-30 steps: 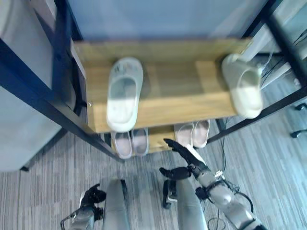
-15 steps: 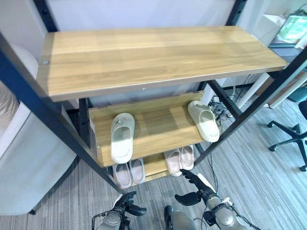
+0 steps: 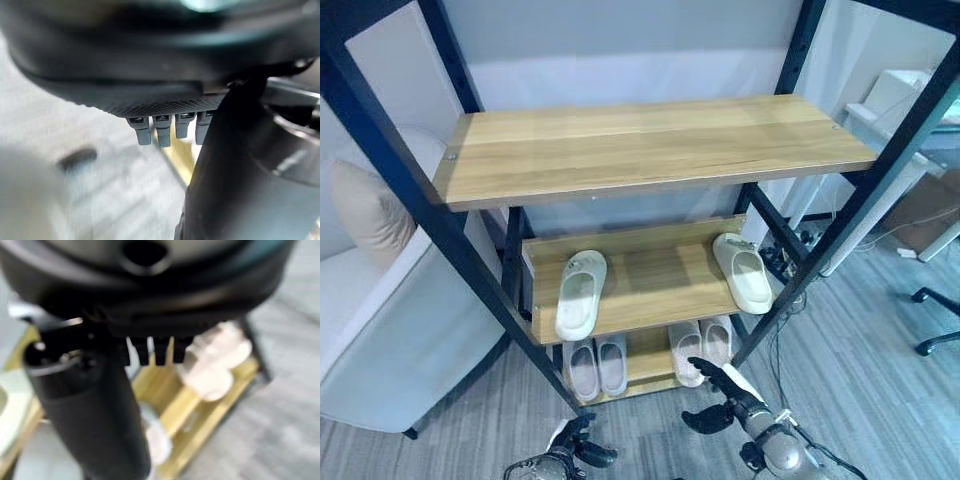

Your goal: Arrange the slippers neatly on the shoe rack.

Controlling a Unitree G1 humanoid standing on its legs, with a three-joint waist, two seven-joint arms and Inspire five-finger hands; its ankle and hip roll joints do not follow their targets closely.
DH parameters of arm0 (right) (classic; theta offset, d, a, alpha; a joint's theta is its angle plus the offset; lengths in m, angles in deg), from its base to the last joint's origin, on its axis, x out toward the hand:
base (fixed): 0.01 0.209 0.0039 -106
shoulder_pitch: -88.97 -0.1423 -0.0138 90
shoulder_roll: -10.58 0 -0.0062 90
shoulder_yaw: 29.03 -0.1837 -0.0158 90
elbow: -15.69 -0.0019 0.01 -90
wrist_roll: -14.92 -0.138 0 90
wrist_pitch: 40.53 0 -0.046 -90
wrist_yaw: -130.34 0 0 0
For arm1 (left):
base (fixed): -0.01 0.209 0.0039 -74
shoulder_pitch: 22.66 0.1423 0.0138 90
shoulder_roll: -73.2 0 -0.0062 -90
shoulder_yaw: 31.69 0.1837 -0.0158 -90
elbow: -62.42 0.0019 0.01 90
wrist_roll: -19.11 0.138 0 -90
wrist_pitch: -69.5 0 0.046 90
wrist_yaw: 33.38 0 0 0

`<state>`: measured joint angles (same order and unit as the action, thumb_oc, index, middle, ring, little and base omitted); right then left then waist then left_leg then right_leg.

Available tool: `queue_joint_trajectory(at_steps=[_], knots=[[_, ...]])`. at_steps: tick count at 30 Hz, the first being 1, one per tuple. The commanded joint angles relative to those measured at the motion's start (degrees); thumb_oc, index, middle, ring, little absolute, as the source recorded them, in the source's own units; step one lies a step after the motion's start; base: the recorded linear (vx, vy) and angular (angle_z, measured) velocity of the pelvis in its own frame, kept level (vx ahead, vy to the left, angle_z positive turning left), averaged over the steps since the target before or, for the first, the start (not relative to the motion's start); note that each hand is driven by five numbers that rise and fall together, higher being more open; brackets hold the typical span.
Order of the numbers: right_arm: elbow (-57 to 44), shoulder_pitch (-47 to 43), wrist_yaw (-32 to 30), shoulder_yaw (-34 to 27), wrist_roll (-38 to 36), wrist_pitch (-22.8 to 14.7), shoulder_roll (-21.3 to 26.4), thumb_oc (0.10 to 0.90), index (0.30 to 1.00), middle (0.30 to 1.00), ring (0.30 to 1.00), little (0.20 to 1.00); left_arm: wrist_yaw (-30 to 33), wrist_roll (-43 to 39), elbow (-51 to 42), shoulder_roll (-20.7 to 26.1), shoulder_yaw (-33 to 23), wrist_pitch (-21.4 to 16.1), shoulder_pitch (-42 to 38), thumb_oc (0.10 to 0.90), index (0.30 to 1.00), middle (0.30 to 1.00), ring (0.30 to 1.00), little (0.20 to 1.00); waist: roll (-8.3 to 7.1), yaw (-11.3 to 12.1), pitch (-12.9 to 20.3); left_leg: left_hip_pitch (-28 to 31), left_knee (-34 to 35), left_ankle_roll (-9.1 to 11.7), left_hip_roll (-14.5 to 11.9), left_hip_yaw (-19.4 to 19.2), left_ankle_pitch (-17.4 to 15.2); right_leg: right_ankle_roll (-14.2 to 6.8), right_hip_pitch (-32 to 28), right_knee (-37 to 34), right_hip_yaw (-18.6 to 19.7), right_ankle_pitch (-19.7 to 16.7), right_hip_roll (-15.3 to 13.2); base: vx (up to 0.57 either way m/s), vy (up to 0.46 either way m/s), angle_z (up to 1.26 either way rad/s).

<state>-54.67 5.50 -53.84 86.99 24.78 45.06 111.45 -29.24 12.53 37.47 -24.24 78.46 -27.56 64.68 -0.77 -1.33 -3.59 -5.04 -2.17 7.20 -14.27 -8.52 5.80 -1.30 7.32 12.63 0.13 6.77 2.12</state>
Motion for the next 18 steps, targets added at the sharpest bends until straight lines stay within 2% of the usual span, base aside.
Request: queue_joint_trajectory(at_steps=[1, 3, 7, 9, 11, 12, 13, 15, 18], knots=[[-8.39, -1.66, -1.94, -3.08, 0.05, -3.88, -0.60, 0.800, 0.900, 0.900, 0.900, 0.900, 0.37, 0.84, -0.56, 0.86, -0.54, -2.38, -4.89, 0.800, 0.900, 0.900, 0.900, 0.900, -3.57, 0.49, -0.31, -5.13, -0.45, -0.82, 4.36, 3.08, 1.14, -3.55, -7.19, -7.22, 0.31, 2.89, -2.16, -0.22, -0.061, -0.08], [-7.91, -1.80, -2.08, -2.88, 0.56, -3.80, 0.17, 0.800, 0.900, 0.900, 0.900, 0.900, 0.33, 0.43, -0.43, -0.13, -0.23, -2.51, -5.61, 0.800, 0.900, 0.900, 0.900, 0.900, -3.94, 0.61, -1.37, -6.18, -3.63, -0.94, 6.01, 5.62, -0.06, -3.30, -6.51, -7.64, 0.03, 1.55, -2.80, -0.26, -0.019, 0.04], [-8.83, -1.07, -1.30, -2.64, 1.13, -4.01, 1.29, 0.800, 0.900, 0.900, 0.900, 0.900, 0.20, 1.02, -0.44, -1.38, -0.42, -2.84, -5.21, 0.800, 0.900, 0.900, 0.900, 0.900, -5.33, -0.05, -1.75, -5.51, -14.50, -2.30, 8.36, 5.64, -7.45, -3.54, -5.27, -9.49, -0.26, -1.00, -5.38, -0.19, 0.054, 0.16], [-9.05, -1.28, -0.85, -2.53, 1.34, -4.24, 1.55, 0.800, 0.900, 0.900, 0.900, 0.900, 0.48, 1.35, 0.23, -1.77, -0.49, -2.80, -4.73, 0.800, 0.900, 0.900, 0.900, 0.900, -5.28, -0.27, -1.85, -4.65, -19.25, -2.42, 7.99, 6.00, -9.56, -3.67, -5.16, -8.86, -0.49, -0.86, -6.10, -0.06, 0.127, -0.11], [-8.38, -1.39, -0.68, -2.19, 1.32, -4.04, 1.07, 0.800, 0.900, 0.900, 0.900, 0.900, 0.50, 1.82, 0.52, -1.94, -0.19, -2.81, -4.57, 0.800, 0.900, 0.900, 0.900, 0.900, -3.83, -0.51, -1.59, -0.30, -13.65, -3.02, 8.40, 6.32, -11.04, -4.12, -4.76, -7.59, -0.71, -0.43, -5.62, 0.00, 0.135, 0.01], [-8.38, -1.40, -0.68, -2.19, 1.32, -4.04, 1.07, 0.800, 0.900, 0.900, 0.900, 0.900, 0.50, 1.82, 0.52, -1.94, -0.19, -2.81, -4.58, 0.800, 0.900, 0.900, 0.900, 0.900, -3.85, -0.46, -1.66, -0.17, -13.56, -3.02, 8.41, 6.27, -11.00, -4.12, -4.83, -7.58, -0.66, -0.42, -5.63, 0.04, 0.158, 0.06], [-7.01, -1.99, -0.35, -1.68, 0.74, -3.85, 0.10, 0.800, 0.900, 0.900, 0.900, 0.900, 0.95, 2.75, 0.99, -1.80, 0.15, -2.67, -4.73, 0.800, 0.900, 0.900, 0.900, 0.900, -3.38, -0.98, -0.81, 1.23, -9.60, -3.34, 10.22, 6.89, -12.25, -4.94, -4.28, -6.62, -0.11, -0.68, -6.30, 0.04, 0.171, 0.01], [-6.56, -2.47, -0.08, -1.34, -0.10, -3.93, -0.17, 0.800, 0.900, 0.900, 0.900, 0.900, 1.34, 3.13, 0.70, -1.43, 0.45, -2.72, -5.17, 0.800, 0.900, 0.900, 0.900, 0.900, -3.03, -0.96, -0.48, 1.97, -7.98, -3.50, 11.02, 6.75, -12.43, -5.29, -4.26, -6.44, 0.03, -0.76, -6.77, 0.03, 0.167, -0.03], [-5.91, -4.05, 0.98, 0.20, -1.36, -4.72, -1.31, 0.800, 0.900, 0.900, 0.900, 0.900, 1.99, 2.98, -2.28, 0.83, 0.38, -3.53, -5.24, 0.800, 0.900, 0.900, 0.900, 0.900, -1.67, -0.61, 0.62, 4.53, -3.35, -4.69, 12.93, 5.87, -12.19, -6.56, -4.07, -6.49, 0.07, -1.74, -8.55, 0.00, 0.165, -0.04]])
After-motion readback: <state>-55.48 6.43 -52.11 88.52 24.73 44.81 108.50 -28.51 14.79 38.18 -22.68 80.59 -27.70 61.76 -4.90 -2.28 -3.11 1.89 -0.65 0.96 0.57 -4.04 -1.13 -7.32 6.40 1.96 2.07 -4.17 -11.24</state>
